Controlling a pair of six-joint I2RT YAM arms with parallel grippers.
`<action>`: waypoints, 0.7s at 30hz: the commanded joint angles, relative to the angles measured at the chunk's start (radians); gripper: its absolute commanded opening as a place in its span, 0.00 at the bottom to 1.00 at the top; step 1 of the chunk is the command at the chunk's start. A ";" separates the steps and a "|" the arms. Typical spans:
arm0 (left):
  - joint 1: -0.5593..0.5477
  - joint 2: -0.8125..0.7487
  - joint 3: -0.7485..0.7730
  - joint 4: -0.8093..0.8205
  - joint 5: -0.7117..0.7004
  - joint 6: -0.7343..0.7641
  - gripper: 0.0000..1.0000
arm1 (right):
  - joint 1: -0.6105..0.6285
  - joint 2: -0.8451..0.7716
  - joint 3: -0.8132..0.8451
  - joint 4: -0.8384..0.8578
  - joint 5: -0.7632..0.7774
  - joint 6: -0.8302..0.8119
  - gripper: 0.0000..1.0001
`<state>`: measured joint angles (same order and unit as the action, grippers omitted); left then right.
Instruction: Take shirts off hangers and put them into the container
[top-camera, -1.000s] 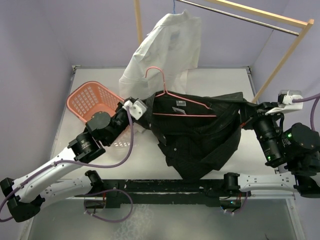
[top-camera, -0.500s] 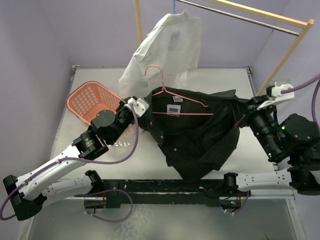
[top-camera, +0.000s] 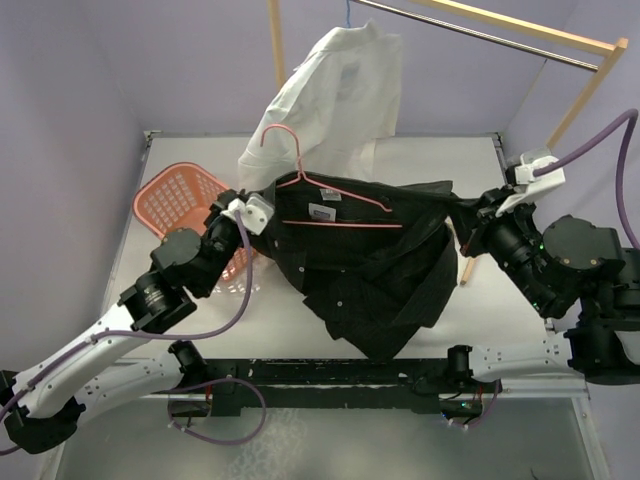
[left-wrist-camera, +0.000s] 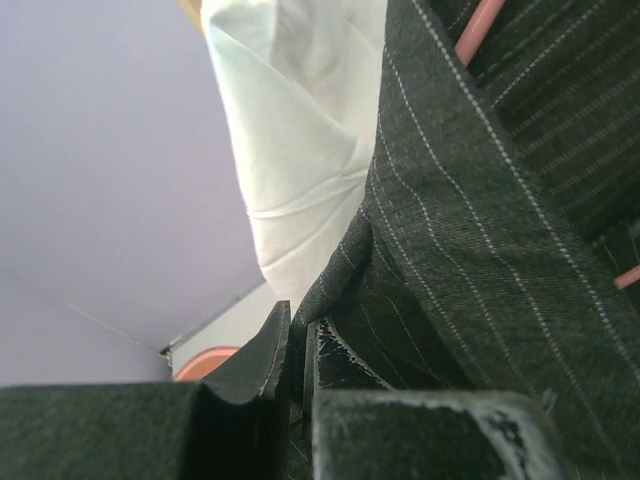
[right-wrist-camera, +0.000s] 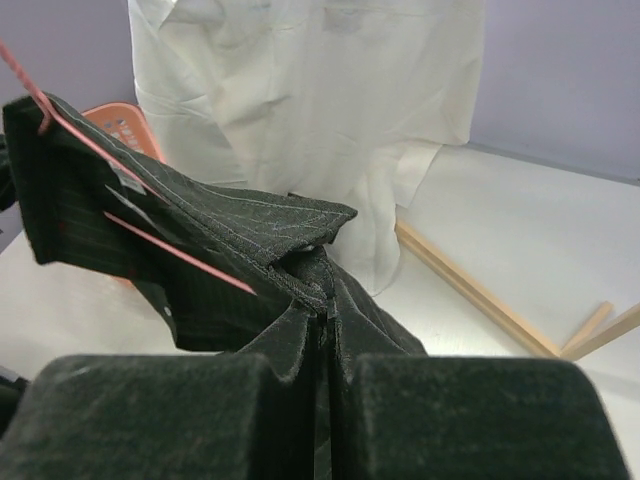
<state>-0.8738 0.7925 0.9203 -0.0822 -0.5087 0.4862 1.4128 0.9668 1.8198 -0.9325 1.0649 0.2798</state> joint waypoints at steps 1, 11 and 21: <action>0.009 -0.049 0.088 0.000 -0.175 0.081 0.00 | -0.005 -0.043 0.063 -0.067 0.005 0.064 0.00; 0.009 -0.055 0.273 -0.192 -0.357 0.197 0.00 | -0.005 -0.017 0.083 -0.166 0.101 0.075 0.00; 0.009 -0.109 0.338 -0.395 -0.452 0.145 0.00 | -0.005 0.081 0.059 0.107 0.277 -0.185 0.00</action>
<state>-0.8928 0.7345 1.1995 -0.4118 -0.6910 0.6449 1.4158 1.0477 1.8450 -0.9451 1.0672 0.2520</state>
